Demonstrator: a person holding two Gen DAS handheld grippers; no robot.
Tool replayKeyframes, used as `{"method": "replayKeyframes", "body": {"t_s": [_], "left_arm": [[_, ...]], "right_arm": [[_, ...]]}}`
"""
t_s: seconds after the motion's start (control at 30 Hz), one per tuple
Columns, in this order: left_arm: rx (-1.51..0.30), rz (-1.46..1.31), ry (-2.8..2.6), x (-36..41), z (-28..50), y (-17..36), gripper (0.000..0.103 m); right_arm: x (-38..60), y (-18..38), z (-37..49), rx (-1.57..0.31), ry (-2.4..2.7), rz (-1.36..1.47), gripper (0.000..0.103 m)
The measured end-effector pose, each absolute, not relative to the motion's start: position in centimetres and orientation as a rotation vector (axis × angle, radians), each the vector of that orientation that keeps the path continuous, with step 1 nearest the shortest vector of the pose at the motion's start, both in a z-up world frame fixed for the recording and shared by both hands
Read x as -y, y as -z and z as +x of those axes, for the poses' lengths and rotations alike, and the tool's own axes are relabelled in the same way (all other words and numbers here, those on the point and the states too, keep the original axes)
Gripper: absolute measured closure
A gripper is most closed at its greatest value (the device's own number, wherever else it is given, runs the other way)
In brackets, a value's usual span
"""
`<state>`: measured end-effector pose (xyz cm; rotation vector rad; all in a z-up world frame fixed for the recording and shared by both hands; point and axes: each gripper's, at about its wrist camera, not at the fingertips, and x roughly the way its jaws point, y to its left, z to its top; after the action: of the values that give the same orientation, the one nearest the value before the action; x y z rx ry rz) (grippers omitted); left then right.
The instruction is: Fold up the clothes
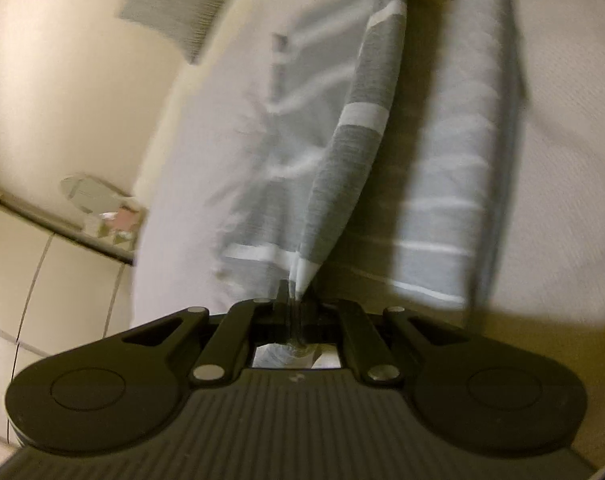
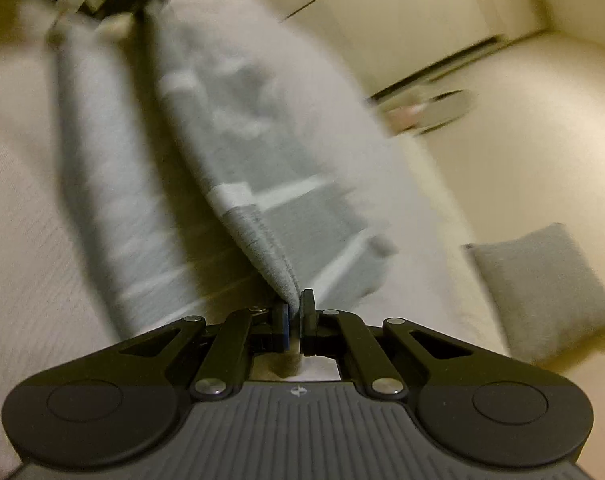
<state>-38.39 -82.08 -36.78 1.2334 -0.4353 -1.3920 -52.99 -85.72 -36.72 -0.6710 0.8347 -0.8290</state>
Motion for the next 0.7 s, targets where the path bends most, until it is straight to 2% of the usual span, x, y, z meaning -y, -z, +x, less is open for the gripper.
{"method": "replayKeyframes", "body": {"t_s": [0.1, 0.27, 0.33, 0.37, 0.43, 0.47, 0.7], "left_arm": [[0.411, 1.184, 1.41, 80.3, -38.3, 36.3, 0.101], [0.448, 1.277, 1.413, 79.3, -38.9, 40.7, 0.101], [0.45, 1.253, 1.397, 79.3, -39.0, 40.6, 0.096], [0.46, 1.241, 1.391, 79.1, -38.9, 40.5, 0.095], [0.487, 1.224, 1.374, 78.5, -38.6, 40.4, 0.084], [0.502, 1.217, 1.367, 78.2, -38.5, 40.5, 0.082], [0.624, 1.232, 1.309, 76.1, -38.1, 41.7, 0.081]], "right_arm": [[84.0, 36.7, -53.8, -0.809, 0.826, -0.669, 0.103], [83.4, 41.8, -54.1, -0.949, 0.75, -0.722, 0.103], [83.0, 42.2, -54.3, -0.935, 0.768, -0.739, 0.102], [82.9, 42.2, -54.4, -0.931, 0.772, -0.746, 0.098], [82.9, 42.2, -54.7, -0.923, 0.776, -0.761, 0.092], [82.9, 42.2, -54.8, -0.919, 0.779, -0.768, 0.092], [82.5, 43.3, -54.7, -0.927, 0.791, -0.853, 0.083]]}}
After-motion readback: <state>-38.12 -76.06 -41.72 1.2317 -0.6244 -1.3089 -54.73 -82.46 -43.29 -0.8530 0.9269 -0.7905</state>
